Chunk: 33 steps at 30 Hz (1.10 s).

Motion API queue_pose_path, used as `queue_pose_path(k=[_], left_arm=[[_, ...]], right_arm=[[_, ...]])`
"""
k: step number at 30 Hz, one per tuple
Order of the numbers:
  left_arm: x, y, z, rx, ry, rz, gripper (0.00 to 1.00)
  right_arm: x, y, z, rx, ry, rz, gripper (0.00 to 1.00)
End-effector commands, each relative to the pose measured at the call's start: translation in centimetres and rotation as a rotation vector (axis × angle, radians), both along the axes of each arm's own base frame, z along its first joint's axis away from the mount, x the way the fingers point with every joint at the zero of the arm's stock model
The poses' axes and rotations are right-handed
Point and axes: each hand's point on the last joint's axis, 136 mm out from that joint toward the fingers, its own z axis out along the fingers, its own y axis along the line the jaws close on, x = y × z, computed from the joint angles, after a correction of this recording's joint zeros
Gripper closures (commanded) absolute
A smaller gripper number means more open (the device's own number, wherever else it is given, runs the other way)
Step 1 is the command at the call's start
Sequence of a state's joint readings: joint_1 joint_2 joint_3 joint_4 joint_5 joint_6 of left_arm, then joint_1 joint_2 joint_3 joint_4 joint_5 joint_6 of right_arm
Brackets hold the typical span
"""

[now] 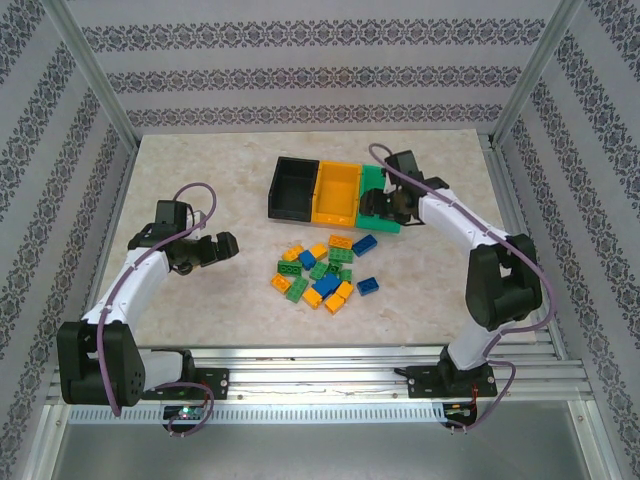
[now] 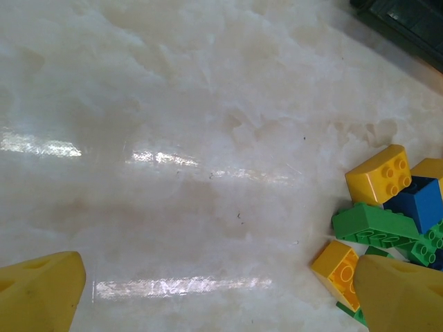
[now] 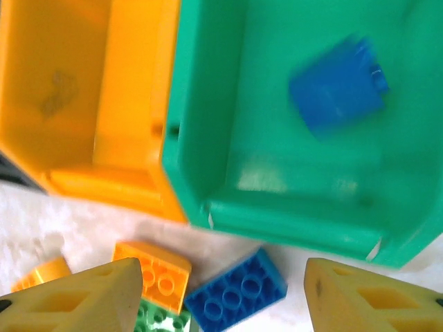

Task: Sort the legos into containers by color
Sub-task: Place the lego in the container, then pick up the lego from the center of the table.

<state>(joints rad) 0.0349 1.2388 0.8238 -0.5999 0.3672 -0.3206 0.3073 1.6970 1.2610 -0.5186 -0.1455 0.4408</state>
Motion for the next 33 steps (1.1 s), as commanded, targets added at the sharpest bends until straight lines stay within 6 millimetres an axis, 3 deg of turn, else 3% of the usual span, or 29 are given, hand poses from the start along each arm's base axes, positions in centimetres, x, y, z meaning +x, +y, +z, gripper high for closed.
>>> queue_pose_path(k=[1, 6, 10, 19, 26, 33], left_arm=[[-0.4, 0.3, 0.0, 0.006, 0.021, -0.001, 0.01], [0.0, 0.0, -0.4, -0.016, 0.04, -0.006, 0.01], [0.2, -0.2, -0.4, -0.032, 0.051, -0.009, 0.0], [-0.5, 0.3, -0.2, 0.003, 0.031, 0.002, 0.01], [-0.2, 0.3, 0.0, 0.001, 0.028, -0.002, 0.01], [-0.2, 0.3, 0.1, 0.005, 0.022, 0.0, 0.01]], right_arm=[[-3.5, 0.5, -1.2, -0.025, 0.044, 0.051, 0.37], [-7.4, 0.5, -4.3, -0.054, 0.121, 0.061, 0.37], [-8.5, 2.8, -5.2, -0.022, 0.137, 0.088, 0.37], [-8.3, 7.7, -7.6, -0.067, 0.193, 0.211, 0.38], [-6.4, 7.9, -8.6, -0.122, 0.206, 0.184, 0.32], [-6.1, 9.0, -9.4, -0.126, 0.226, 0.174, 0.27]])
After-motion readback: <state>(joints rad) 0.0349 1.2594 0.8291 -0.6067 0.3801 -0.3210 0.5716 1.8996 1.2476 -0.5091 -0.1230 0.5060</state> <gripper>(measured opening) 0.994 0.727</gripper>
